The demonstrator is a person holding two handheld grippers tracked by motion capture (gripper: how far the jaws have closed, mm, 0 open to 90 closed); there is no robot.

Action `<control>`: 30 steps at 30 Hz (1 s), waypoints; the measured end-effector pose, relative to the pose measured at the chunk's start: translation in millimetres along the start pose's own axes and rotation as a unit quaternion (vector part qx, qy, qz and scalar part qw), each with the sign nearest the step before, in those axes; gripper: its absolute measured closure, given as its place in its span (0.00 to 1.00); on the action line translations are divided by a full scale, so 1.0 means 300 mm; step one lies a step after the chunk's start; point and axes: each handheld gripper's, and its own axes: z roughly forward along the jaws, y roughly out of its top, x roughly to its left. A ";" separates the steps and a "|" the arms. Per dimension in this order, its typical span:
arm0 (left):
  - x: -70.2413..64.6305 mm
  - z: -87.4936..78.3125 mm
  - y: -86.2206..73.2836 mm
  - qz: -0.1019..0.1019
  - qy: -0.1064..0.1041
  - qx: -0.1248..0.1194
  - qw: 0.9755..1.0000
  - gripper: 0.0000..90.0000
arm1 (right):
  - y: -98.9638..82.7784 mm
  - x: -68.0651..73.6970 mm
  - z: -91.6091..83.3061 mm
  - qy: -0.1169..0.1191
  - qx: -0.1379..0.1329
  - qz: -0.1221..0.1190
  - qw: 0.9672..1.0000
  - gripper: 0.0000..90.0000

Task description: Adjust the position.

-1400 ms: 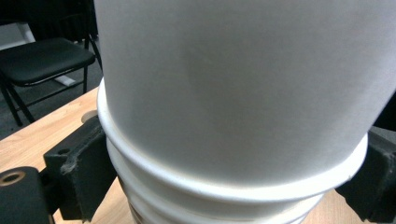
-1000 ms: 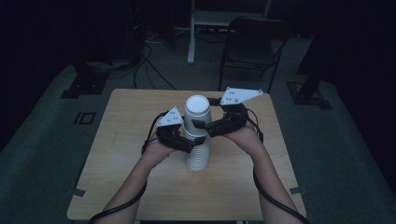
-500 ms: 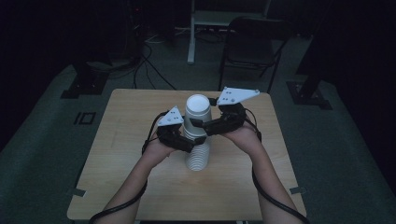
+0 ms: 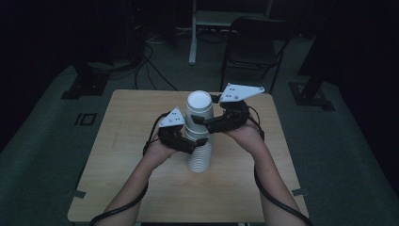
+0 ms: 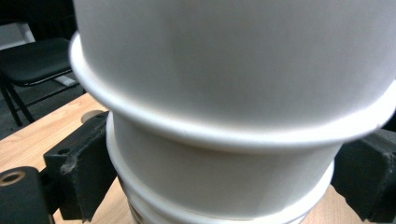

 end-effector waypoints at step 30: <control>-0.001 -0.001 0.002 -0.001 0.000 0.002 1.000 0.07 | 0.142 0.003 -0.090 -0.021 -0.063 -0.001 0.998 0.23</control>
